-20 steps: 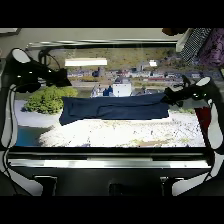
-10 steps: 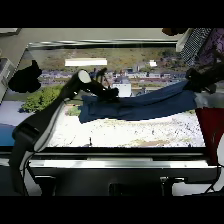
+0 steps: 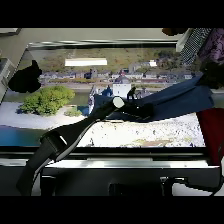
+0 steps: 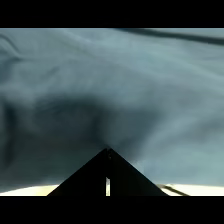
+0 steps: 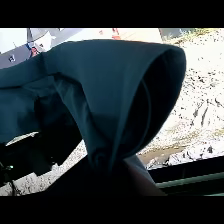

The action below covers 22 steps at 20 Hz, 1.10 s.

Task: Fold the clothes and pants, and hang the long-sleeved shirts on hangers.

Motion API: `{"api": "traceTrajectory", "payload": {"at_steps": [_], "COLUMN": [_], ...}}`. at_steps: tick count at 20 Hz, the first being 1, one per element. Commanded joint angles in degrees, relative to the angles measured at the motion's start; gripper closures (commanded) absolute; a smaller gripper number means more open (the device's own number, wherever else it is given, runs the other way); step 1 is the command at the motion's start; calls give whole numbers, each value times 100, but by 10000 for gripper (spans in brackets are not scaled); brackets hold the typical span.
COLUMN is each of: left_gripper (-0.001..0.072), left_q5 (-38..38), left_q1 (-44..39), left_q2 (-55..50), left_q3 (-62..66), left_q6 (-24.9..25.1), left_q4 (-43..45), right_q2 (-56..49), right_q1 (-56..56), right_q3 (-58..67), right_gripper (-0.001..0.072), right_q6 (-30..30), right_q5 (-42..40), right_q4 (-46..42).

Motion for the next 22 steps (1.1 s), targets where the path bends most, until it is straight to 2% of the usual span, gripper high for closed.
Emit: {"api": "traceTrajectory", "payload": {"at_steps": [1, 5, 9, 12, 17, 19, 22], "left_gripper": [693, 693, 694, 694, 693, 693, 692], "left_q5": [479, 452, -638, -1832, -4011, -4616, -4970], "left_q1": [-354, -415, 122, 804, 2321, 2935, 3753], "left_q2": [-267, -302, 9, 625, 2159, 2717, 3381], "left_q3": [7, 7, 7, 7, 7, 7, 4], "left_q6": [-4, 160, 511, 284, 146, 149, 155], "left_q4": [-782, -881, -675, 424, 2837, 3283, 3327], "right_q2": [146, 146, 68, -114, -479, -691, -1034], "right_q1": [7, 7, 9, 59, 1283, 1987, 2905], "right_q3": [22, 22, 15, -9, -81, -81, -81], "right_gripper": [686, 686, 685, 686, 686, 686, 686], "right_q6": [39, -61, -243, -96, 553, 979, 1519], "right_q5": [37, -111, -361, -472, -1058, -1296, -1823], "right_q4": [-11, -11, -13, 686, 463, 192, -372]}}
